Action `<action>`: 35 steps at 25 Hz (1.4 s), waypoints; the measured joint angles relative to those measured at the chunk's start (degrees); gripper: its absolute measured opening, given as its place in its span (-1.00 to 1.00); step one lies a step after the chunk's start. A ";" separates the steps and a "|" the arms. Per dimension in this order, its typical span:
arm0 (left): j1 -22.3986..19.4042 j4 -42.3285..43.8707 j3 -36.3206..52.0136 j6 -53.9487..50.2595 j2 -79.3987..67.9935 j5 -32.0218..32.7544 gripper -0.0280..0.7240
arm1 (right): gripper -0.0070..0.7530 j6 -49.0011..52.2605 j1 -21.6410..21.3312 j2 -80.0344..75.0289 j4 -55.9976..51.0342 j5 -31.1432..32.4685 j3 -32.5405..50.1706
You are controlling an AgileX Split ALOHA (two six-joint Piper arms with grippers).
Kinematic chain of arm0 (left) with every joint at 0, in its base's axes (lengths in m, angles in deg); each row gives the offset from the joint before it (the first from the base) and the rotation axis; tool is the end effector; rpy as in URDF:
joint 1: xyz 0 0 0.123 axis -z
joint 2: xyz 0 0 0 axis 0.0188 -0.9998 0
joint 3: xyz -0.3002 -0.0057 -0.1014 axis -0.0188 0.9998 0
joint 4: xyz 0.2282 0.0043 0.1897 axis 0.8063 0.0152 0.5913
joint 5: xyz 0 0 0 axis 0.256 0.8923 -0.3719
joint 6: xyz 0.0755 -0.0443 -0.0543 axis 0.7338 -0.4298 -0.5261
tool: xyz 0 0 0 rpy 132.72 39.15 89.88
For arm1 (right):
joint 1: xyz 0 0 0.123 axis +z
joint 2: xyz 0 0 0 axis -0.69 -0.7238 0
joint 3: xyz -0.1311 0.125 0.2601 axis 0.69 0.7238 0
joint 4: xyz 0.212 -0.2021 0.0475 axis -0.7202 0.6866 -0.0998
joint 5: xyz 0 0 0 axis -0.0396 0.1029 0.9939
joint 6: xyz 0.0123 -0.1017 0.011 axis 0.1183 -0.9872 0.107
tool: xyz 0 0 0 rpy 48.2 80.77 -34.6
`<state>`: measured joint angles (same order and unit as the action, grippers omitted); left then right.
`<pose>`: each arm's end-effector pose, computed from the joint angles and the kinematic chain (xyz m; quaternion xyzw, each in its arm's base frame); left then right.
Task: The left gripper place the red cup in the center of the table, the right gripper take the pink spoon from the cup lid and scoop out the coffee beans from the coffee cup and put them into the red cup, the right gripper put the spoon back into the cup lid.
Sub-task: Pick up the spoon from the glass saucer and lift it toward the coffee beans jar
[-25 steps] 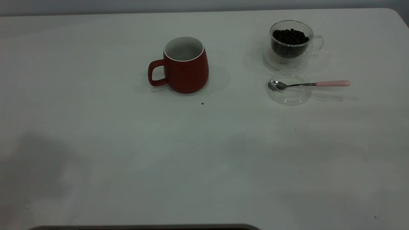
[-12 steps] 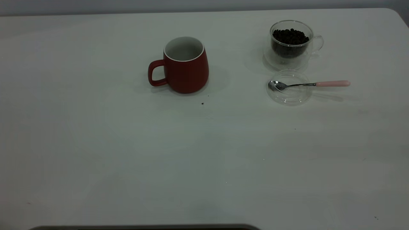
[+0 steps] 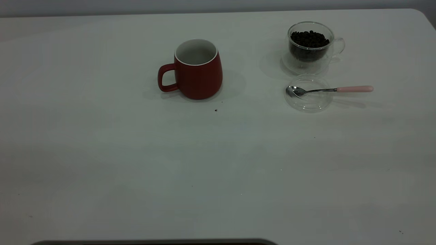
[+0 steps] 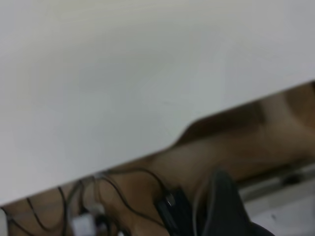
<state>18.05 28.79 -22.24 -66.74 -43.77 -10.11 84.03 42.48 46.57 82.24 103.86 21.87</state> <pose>0.0600 -0.0161 0.2721 0.1497 0.9254 -0.0362 0.3463 0.0180 0.0078 0.2782 0.0022 0.8826 0.0369 0.4687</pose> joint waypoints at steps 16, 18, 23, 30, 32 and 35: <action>-12.81 0.57 0.00 0.15 19.14 0.81 0.39 | 0.43 0.00 0.00 0.00 0.00 0.00 0.00; -14.00 0.63 0.00 0.15 19.14 0.88 0.39 | 0.43 0.00 0.00 0.00 0.00 0.00 0.00; -14.36 0.63 0.00 0.15 19.14 0.88 0.39 | 0.43 0.00 0.00 0.00 -0.66 -0.13 0.00; -14.36 0.63 0.00 0.15 19.14 0.88 0.39 | 0.43 0.00 0.00 0.00 -5.26 -1.34 0.00; -14.36 0.63 0.00 0.15 19.14 0.88 0.39 | 0.43 1.09 0.00 0.00 -10.08 -2.51 0.00; -14.36 0.63 0.00 0.15 19.14 0.88 0.39 | 0.43 1.47 0.00 0.00 -20.88 -4.58 0.18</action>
<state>3.69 29.42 -22.24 -66.59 -24.63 -9.23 85.49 42.48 46.57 61.36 99.28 22.05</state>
